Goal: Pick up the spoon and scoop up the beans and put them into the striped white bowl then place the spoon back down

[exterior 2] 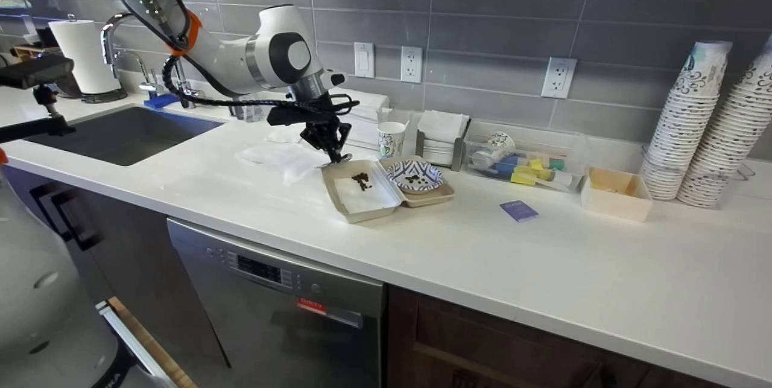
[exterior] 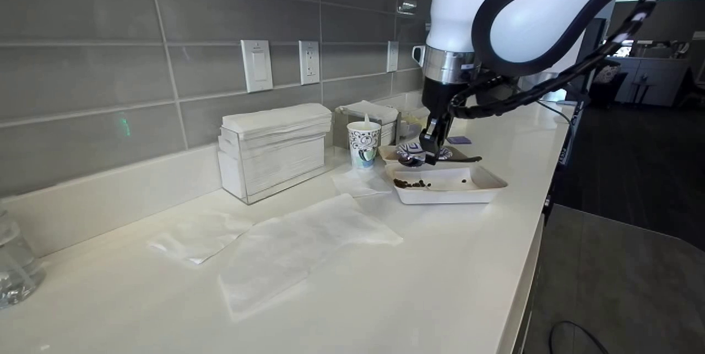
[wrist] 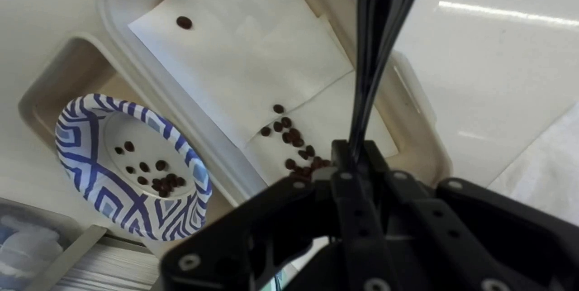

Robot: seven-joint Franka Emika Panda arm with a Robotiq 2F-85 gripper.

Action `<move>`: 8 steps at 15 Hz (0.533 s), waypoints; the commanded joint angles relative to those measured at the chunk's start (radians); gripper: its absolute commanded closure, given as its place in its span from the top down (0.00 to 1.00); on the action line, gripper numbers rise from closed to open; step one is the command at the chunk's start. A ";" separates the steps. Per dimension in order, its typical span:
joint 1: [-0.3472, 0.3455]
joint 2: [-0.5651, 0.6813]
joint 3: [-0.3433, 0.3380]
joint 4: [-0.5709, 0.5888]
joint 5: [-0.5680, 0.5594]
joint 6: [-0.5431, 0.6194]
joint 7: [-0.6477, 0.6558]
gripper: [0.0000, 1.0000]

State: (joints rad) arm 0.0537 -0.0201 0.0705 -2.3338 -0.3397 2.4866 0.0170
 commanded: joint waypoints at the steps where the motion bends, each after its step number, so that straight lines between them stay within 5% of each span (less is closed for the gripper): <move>1: -0.007 0.004 -0.007 0.019 -0.074 -0.063 0.125 0.02; 8: -0.016 0.035 -0.018 0.046 -0.201 -0.188 0.308 0.02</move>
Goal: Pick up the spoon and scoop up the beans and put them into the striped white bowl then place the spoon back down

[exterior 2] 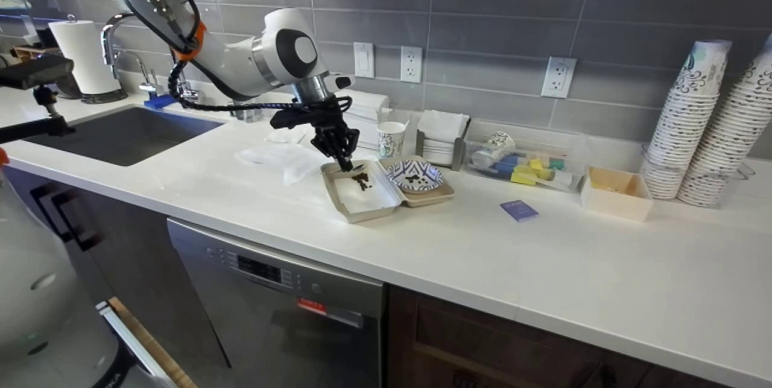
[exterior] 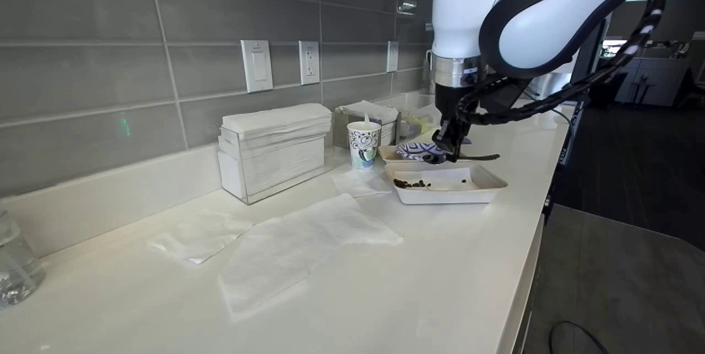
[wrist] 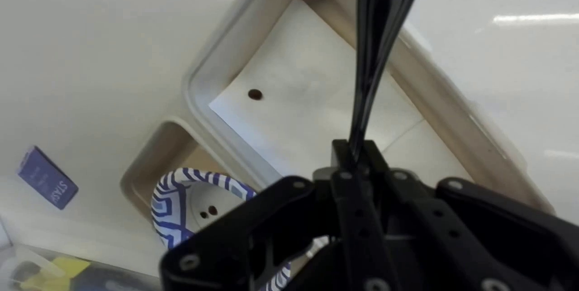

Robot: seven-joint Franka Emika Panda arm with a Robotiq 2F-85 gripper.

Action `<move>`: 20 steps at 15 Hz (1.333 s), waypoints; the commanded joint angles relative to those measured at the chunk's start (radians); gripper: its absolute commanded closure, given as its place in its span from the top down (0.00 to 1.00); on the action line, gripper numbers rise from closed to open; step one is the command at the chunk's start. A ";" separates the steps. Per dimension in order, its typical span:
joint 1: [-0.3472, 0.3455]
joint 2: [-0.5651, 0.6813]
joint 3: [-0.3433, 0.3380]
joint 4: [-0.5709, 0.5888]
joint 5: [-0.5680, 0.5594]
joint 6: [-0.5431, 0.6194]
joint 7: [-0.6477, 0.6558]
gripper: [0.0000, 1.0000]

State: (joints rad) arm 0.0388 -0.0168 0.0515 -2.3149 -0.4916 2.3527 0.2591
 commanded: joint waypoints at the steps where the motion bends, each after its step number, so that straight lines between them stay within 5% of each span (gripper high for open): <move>1: 0.001 0.041 0.000 0.032 -0.046 -0.067 0.067 0.02; 20: 0.036 0.199 -0.044 0.129 -0.065 -0.112 0.072 0.02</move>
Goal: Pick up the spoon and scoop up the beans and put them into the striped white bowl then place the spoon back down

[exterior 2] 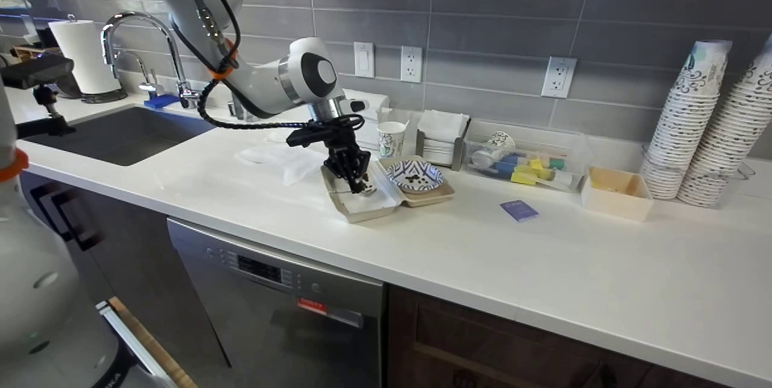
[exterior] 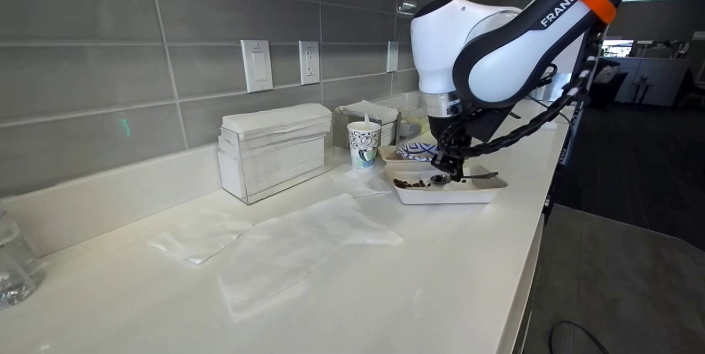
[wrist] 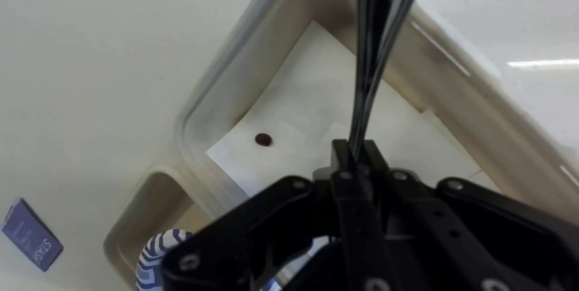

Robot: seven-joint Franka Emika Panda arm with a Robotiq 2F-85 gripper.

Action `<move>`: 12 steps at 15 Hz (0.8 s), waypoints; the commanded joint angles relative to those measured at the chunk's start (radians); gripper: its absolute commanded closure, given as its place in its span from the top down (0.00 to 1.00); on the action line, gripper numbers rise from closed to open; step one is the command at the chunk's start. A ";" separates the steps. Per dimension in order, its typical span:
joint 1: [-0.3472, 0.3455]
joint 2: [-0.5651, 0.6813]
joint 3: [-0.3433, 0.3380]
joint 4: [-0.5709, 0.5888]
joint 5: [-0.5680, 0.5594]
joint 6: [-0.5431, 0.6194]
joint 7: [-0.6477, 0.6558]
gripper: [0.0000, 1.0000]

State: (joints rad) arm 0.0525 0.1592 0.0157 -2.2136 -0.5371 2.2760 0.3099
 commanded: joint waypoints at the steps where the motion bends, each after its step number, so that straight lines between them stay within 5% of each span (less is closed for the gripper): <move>1: 0.026 0.026 -0.007 0.032 -0.017 -0.036 0.021 0.02; 12: 0.055 0.067 -0.006 0.073 -0.004 -0.024 0.009 0.02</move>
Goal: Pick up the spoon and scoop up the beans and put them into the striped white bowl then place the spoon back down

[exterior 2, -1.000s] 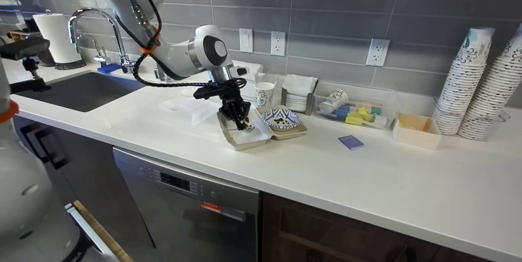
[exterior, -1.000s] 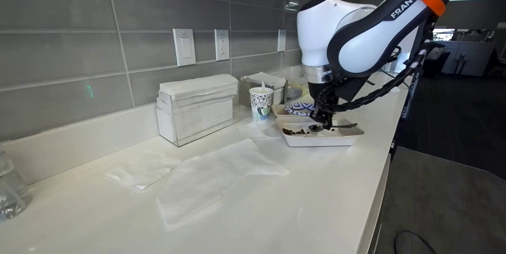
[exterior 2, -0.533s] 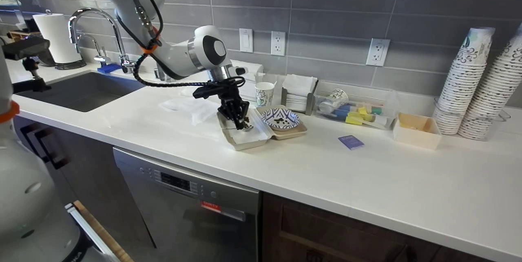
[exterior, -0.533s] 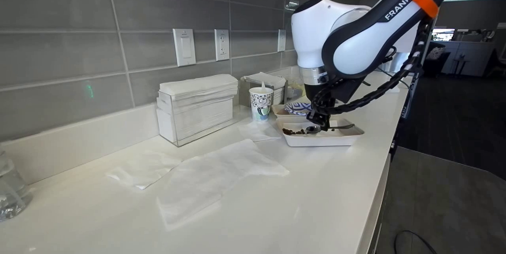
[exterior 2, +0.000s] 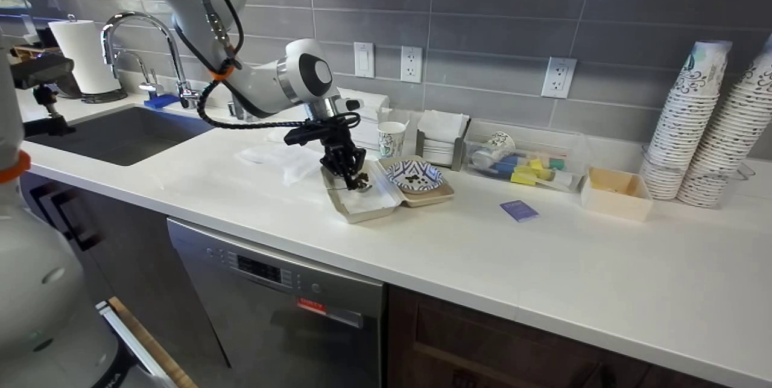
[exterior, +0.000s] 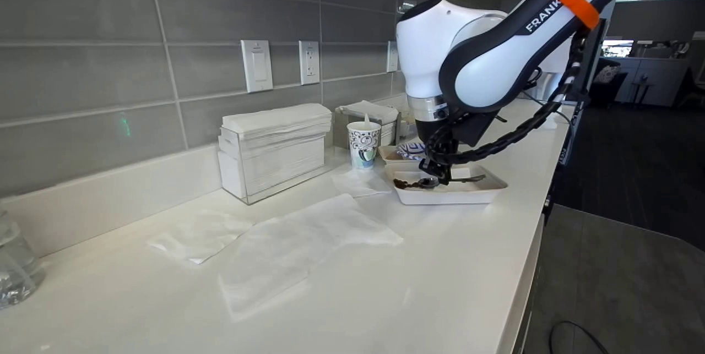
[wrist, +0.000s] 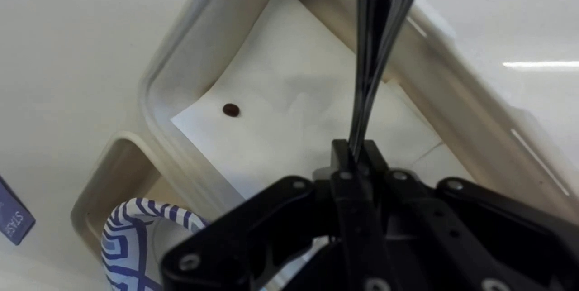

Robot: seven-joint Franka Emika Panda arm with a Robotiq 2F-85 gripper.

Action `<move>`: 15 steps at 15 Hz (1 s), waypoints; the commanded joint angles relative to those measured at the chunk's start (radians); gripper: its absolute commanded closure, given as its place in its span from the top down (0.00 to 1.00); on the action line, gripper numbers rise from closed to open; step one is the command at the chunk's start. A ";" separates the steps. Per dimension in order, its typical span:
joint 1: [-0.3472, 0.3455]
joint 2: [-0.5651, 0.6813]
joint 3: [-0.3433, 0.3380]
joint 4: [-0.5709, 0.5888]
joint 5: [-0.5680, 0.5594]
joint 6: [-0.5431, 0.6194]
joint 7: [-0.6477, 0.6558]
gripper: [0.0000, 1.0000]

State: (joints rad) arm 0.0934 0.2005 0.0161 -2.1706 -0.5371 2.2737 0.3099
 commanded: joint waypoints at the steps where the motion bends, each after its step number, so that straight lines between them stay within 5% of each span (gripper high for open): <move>1: 0.015 0.029 -0.007 0.033 -0.003 -0.022 0.008 0.02; 15: 0.030 0.070 -0.002 0.080 0.036 0.003 -0.002 0.02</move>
State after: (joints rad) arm 0.1159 0.2433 0.0176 -2.1142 -0.5263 2.2737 0.3098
